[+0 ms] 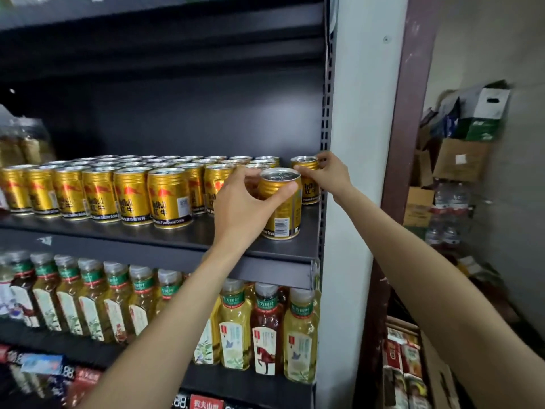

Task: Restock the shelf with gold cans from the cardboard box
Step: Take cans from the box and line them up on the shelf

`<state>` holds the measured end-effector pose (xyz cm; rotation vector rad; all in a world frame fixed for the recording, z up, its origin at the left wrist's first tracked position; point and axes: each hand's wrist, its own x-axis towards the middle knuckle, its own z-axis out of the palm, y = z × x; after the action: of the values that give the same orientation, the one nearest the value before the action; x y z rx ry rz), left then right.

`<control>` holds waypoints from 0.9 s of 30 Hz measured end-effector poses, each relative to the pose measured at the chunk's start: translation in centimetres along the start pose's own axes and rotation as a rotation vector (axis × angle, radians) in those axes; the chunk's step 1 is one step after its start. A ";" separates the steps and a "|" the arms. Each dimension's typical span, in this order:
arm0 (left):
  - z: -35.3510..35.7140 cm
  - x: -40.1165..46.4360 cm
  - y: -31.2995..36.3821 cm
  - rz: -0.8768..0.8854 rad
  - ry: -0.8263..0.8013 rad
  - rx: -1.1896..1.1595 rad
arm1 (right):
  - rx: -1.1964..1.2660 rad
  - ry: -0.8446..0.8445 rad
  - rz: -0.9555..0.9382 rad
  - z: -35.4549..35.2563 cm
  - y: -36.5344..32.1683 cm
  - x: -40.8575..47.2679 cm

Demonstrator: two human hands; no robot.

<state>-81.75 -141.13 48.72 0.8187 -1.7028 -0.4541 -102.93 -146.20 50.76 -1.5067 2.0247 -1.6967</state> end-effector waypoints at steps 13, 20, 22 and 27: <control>-1.0 -0.3 -1.1 0.087 -0.271 0.036 | 0.369 -0.019 -0.067 -2.0 0.2 -4.4; 2.4 0.8 0.1 0.241 -0.148 0.336 | 0.306 -0.252 -0.284 -2.9 0.0 -10.2; 3.4 1.5 0.4 0.322 -0.122 0.496 | 0.251 -0.188 -0.268 -2.3 0.3 -9.3; 4.6 4.4 0.2 0.577 -0.167 0.987 | 0.203 -0.179 -0.254 -1.4 0.9 -6.7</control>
<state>-86.67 -144.72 50.56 0.9057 -2.2121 0.8004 -100.95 -140.59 47.33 -1.8300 1.5785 -1.7178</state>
